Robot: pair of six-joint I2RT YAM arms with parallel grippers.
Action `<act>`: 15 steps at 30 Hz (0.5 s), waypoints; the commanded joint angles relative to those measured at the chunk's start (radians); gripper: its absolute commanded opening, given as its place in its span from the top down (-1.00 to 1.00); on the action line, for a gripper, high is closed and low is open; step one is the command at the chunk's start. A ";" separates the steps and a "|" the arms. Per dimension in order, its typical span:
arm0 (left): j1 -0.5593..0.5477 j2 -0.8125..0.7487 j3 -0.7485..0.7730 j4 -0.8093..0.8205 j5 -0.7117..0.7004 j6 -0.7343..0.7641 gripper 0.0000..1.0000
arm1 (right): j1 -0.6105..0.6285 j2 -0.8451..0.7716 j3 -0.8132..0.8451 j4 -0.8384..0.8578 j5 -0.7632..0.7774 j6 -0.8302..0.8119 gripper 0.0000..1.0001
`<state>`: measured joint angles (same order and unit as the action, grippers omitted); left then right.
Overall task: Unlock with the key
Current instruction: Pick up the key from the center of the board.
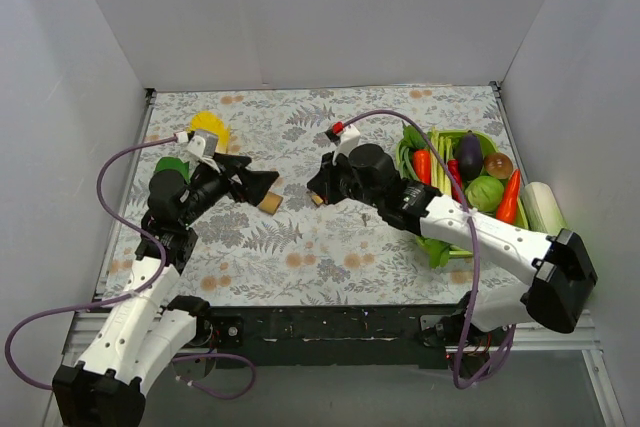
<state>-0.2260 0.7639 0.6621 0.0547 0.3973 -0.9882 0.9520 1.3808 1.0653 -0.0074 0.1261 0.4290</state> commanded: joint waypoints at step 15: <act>-0.119 0.132 -0.032 0.223 0.604 -0.082 -0.96 | -0.027 -0.167 -0.025 0.121 -0.344 0.151 0.97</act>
<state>-0.3241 0.8795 0.6289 0.2413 0.9211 -1.0595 0.9295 1.2297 1.0534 0.0174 -0.1459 0.5148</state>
